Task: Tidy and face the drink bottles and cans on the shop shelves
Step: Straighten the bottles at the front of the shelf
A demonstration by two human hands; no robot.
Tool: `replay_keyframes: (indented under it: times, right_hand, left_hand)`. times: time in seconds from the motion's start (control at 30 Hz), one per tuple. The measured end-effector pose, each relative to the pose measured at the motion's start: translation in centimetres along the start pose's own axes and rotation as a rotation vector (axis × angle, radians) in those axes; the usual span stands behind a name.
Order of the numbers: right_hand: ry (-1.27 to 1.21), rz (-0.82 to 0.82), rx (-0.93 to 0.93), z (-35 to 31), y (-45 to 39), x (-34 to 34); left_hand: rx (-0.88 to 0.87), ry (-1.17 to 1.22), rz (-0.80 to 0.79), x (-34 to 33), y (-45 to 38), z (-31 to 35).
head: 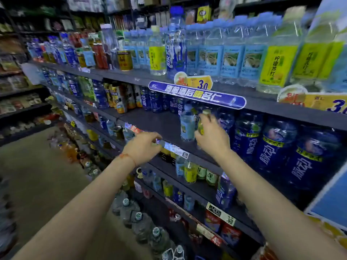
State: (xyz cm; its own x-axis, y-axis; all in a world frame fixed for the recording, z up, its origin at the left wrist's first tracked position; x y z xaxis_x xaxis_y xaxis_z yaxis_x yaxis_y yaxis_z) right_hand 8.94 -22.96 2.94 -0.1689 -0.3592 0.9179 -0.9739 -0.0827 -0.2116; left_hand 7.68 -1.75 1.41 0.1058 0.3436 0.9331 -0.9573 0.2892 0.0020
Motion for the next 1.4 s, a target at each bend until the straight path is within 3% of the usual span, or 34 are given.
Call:
replay_keyframes:
  times: [0.17,0.4,0.53,0.67,0.8,0.93,1.07,1.2,1.3,1.4]
  right_hand:
    - [-0.006,-0.169,-0.087,3.0,-6.1,-1.4]
    - [0.004,-0.032,-0.109,3.7,-10.2,-1.8]
    - [0.039,-0.050,-0.066,3.3,-9.5,-1.8]
    - [-0.101,-0.063,0.020,0.5,-6.7,-1.8]
    - [-0.359,-0.017,0.060,-3.2,-4.8,-1.7]
    - [-0.633,0.056,0.044,-7.8,-3.8,0.8]
    - [-0.601,0.173,0.193,-13.7,-2.7,4.5]
    - [-0.568,0.033,0.216,-16.4,-1.0,4.5]
    - [-0.531,-0.067,0.226,-16.8,0.1,4.2]
    - [-0.565,-0.015,0.226,-16.5,0.4,6.4]
  left_hand:
    - [-0.037,0.088,-0.069,-1.7,-6.1,1.3]
    - [-0.083,0.225,-0.074,-3.4,-10.0,1.9]
    - [-0.111,0.331,-0.096,-4.8,-10.5,1.5]
    - [-0.165,0.492,-0.069,-4.8,-9.8,1.5]
    - [-0.262,0.667,-0.148,-4.2,-7.9,1.3]
    - [-0.267,0.800,-0.064,-0.7,-5.3,-1.4]
    - [-0.355,1.025,0.078,4.7,-3.0,-2.9]
    - [-0.390,1.313,0.150,8.3,-1.9,-3.7]
    - [-0.488,1.321,0.117,10.9,-0.9,-2.1]
    - [-0.559,1.204,0.105,12.8,-0.2,0.4]
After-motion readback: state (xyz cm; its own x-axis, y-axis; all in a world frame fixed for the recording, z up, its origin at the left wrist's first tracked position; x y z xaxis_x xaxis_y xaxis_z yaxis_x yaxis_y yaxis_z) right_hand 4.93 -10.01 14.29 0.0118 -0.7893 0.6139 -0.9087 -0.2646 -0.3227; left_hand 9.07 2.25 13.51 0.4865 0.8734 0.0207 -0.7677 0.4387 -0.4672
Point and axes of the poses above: each hand's wrist, its own y-axis away from the middle knuckle, its own x-axis out of the back of the hand, z = x × y, the point moved 8 cm from there along -y, towards the middle knuckle, and after that the axes turned 11 degrees about -z, right-handed, at the moved point
